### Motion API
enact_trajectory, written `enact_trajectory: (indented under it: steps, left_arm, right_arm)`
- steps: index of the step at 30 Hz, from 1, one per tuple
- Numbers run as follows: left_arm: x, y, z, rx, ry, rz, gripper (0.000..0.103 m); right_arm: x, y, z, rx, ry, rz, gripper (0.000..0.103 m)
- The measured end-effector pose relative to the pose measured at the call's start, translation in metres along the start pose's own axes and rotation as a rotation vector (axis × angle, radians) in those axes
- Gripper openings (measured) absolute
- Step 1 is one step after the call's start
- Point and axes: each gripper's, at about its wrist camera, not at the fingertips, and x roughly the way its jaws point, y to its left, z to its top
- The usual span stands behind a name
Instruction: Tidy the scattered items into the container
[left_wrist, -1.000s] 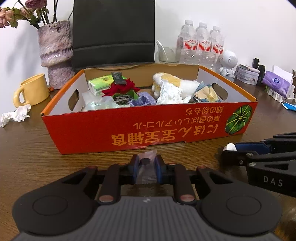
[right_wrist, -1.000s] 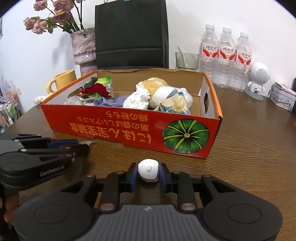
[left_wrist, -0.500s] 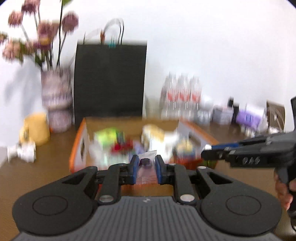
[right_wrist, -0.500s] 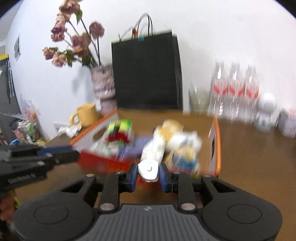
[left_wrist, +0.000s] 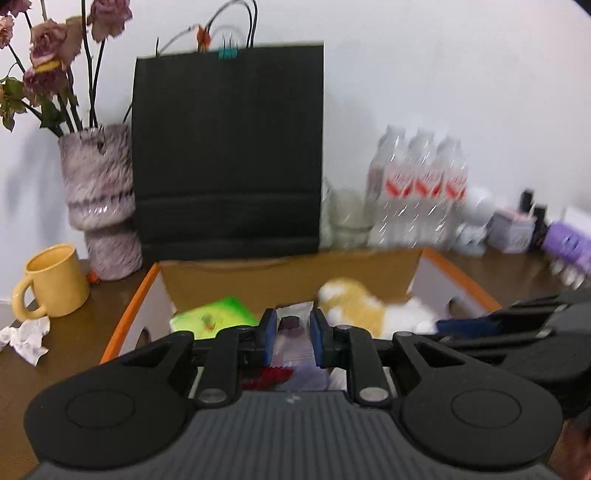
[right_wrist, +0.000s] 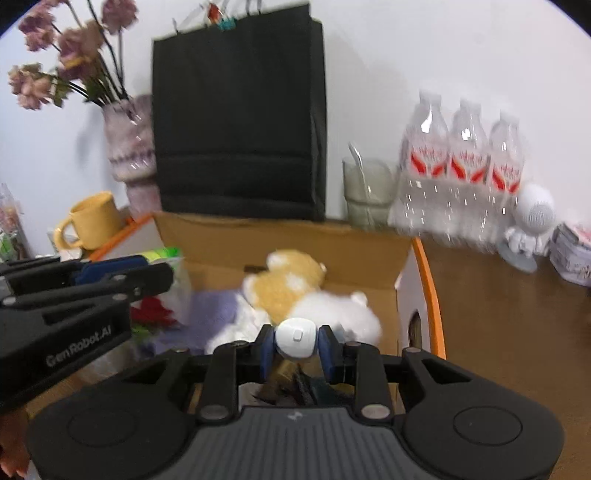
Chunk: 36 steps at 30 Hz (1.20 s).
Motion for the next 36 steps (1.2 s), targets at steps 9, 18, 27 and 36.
enact_trajectory:
  steps: [9, 18, 27, 36]
  left_arm:
    - [-0.010, -0.005, -0.010, 0.013, -0.012, 0.021, 0.037]
    - [-0.064, 0.021, 0.003, -0.071, -0.091, 0.038, 0.103]
    - [-0.110, 0.029, -0.013, -0.128, -0.059, 0.011, 0.103]
    - [-0.157, 0.037, -0.034, -0.216, -0.045, -0.004, 0.103]
  right_arm:
    - [-0.004, 0.003, -0.003, -0.010, 0.009, 0.008, 0.048]
    - [-0.042, -0.009, 0.003, 0.056, -0.013, -0.011, 0.103]
    - [-0.095, 0.021, -0.013, -0.014, -0.053, -0.077, 0.103]
    - [-0.152, 0.040, -0.033, -0.042, -0.114, -0.087, 0.103]
